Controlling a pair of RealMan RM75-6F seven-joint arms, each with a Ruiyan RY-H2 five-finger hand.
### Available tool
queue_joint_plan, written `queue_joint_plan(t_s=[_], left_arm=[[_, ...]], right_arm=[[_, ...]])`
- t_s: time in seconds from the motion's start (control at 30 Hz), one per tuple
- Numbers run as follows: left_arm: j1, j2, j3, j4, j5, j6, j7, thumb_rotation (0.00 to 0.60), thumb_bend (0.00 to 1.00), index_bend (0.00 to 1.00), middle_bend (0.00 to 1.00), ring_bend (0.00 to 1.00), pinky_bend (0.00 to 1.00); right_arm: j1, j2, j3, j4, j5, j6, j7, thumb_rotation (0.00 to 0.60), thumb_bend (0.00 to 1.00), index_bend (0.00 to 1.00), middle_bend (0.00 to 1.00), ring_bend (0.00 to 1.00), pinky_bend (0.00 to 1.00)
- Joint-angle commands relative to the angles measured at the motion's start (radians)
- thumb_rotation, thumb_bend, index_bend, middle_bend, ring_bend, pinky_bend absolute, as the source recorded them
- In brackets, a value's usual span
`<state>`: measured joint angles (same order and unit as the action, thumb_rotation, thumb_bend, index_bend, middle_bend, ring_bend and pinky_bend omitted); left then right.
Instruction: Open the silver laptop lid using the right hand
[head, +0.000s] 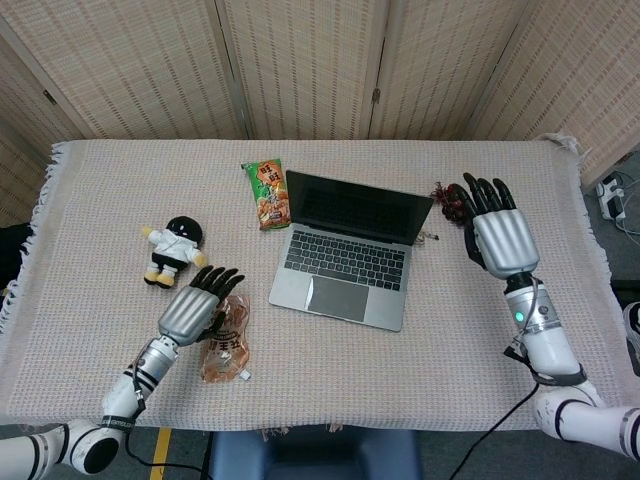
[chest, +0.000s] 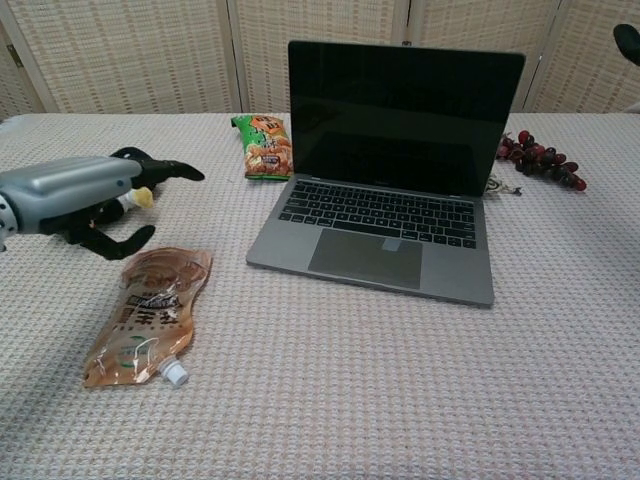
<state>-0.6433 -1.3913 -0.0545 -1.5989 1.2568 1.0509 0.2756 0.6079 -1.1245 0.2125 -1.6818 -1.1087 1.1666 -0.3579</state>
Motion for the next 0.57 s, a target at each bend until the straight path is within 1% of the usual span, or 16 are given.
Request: queue_joint_plan(t_s=[0.03,0.07,0.17,0.33,0.47,0.57], left_arm=[[0.064,0.067,-0.008,-0.032,-0.007,0.082,-0.037,0.6,0.66,0.06,0.09,0.0,0.0],[0.074,0.076,-0.008,-0.034,-0.006,0.095,-0.045,0.6,0.66,0.06,0.09,0.0,0.0],[0.137,0.119,-0.009,-0.035,0.001,0.177,-0.092,0.6,0.66,0.07,0.09,0.01,0.0],[0.241,0.17,0.004,-0.024,0.023,0.302,-0.163,0.6,0.66,0.08,0.1,0.02,0.0],[0.32,0.199,0.025,-0.017,0.049,0.389,-0.203,0.6,0.66,0.09,0.1,0.02,0.0],[0.378,0.216,0.051,-0.02,0.086,0.454,-0.219,0.6,0.66,0.09,0.1,0.03,0.0]], right_arm=[[-0.074,0.063,-0.057,-0.042,-0.094,0.027,0.108,0.6,0.71,0.0,0.0,0.0,0.0],[-0.084,0.071,-0.064,-0.044,-0.11,0.032,0.128,0.6,0.71,0.0,0.0,0.0,0.0],[-0.143,0.098,-0.108,-0.041,-0.203,0.07,0.236,0.6,0.71,0.0,0.0,0.0,0.0],[-0.234,0.097,-0.173,-0.011,-0.323,0.164,0.333,0.6,0.71,0.0,0.0,0.0,0.0],[-0.3,0.083,-0.208,0.01,-0.373,0.234,0.366,0.6,0.71,0.0,0.0,0.0,0.0],[-0.348,0.064,-0.226,0.029,-0.386,0.279,0.386,0.6,0.71,0.0,0.0,0.0,0.0]])
